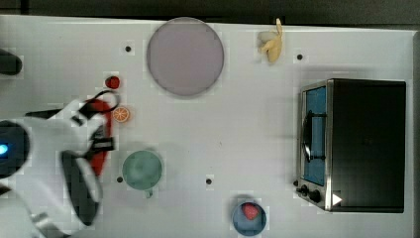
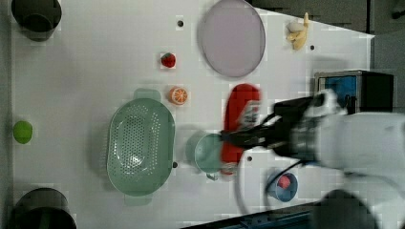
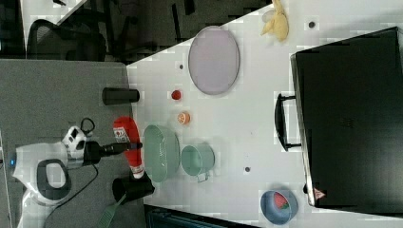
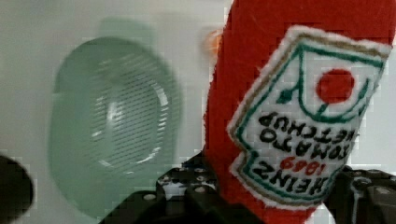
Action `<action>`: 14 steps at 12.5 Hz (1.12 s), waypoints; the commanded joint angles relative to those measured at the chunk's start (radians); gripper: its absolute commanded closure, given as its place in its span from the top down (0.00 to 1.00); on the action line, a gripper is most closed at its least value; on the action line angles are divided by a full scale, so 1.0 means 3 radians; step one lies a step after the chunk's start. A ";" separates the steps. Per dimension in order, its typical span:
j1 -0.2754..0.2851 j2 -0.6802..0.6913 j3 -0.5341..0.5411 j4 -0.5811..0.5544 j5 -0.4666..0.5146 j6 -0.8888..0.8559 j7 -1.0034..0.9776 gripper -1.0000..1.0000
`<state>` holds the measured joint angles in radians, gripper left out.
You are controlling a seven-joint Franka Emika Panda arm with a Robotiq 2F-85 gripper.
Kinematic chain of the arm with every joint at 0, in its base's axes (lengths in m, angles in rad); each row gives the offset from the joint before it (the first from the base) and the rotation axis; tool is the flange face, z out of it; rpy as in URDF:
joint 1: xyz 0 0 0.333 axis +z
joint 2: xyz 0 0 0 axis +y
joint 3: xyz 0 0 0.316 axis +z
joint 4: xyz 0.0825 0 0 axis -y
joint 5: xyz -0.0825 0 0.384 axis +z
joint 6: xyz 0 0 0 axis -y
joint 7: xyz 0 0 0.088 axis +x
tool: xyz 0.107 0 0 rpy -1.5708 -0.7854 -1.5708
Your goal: Pick Ketchup from the table and place it in strainer.
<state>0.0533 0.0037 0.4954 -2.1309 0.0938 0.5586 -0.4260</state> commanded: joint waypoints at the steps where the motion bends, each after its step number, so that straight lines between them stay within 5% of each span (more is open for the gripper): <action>1: 0.0082 0.0355 0.0224 -0.0022 0.0018 0.0496 0.0932 0.63; 6: 0.0203 0.1231 0.0350 -0.0013 0.0008 0.1580 0.1208 0.67; 9: 0.0272 0.1602 0.0353 0.0082 -0.0004 0.1904 0.1210 0.99; 14: 0.0252 0.1088 0.0394 0.0240 -0.0004 0.1451 0.1785 1.00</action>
<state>0.1417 0.4441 0.5840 -2.1309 0.0922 0.9824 -0.0073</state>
